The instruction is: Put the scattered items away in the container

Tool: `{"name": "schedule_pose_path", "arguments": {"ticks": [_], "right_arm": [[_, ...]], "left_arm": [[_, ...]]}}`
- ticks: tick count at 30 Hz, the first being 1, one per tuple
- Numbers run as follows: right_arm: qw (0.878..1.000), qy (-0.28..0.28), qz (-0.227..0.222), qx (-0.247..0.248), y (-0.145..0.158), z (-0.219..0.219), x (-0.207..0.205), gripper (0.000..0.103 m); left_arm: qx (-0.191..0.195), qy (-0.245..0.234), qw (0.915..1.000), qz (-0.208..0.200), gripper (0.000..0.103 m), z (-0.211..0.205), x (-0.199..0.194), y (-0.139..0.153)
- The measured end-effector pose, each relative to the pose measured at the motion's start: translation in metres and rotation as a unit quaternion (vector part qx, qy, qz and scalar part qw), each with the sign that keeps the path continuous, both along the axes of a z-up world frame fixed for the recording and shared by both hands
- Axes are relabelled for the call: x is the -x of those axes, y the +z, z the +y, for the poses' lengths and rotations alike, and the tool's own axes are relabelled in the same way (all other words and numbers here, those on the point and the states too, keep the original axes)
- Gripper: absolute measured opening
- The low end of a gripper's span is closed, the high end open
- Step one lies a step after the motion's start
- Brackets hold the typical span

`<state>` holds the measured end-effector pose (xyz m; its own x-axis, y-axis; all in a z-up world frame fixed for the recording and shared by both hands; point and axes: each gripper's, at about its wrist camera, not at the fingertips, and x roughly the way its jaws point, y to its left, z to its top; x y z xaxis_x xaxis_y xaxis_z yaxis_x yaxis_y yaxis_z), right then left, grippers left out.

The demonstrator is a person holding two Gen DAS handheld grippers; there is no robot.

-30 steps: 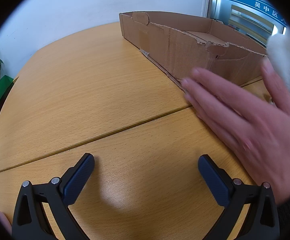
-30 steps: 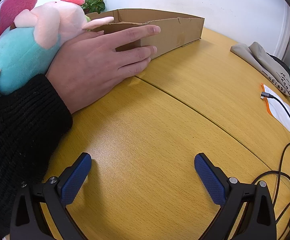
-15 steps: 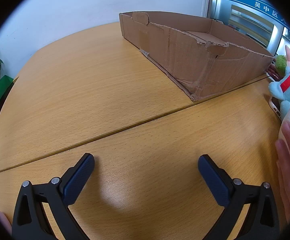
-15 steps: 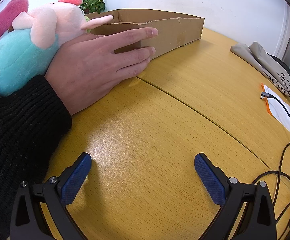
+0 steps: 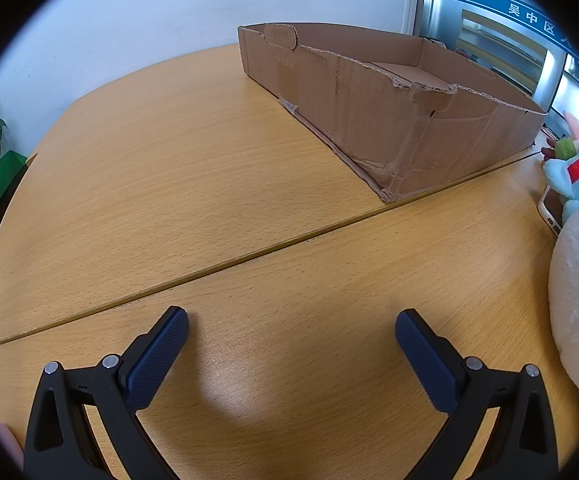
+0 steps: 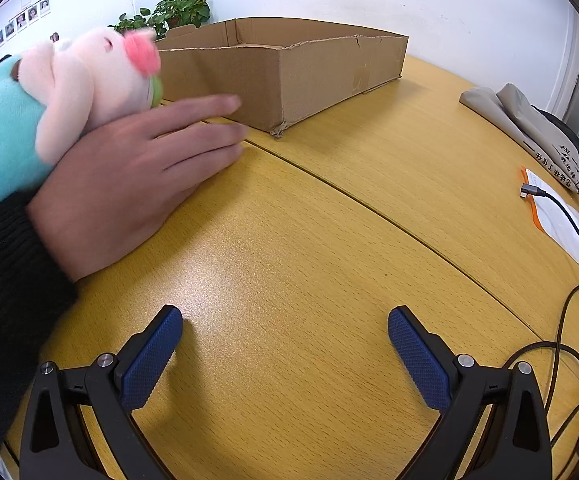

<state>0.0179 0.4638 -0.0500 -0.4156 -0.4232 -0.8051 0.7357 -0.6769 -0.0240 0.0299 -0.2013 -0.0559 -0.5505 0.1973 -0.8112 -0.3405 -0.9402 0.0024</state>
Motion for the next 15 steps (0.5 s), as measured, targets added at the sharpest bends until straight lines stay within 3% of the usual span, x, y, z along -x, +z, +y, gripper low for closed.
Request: {"name": "schedule_pose_path", "arguments": {"ticks": [15], "right_arm": [[1.0, 0.0, 0.0, 0.0, 0.0, 0.0, 0.0001, 0.103]], "left_arm": [[0.0, 0.0, 1.0, 0.0, 0.103, -0.0014, 0.0007, -0.0001]]}}
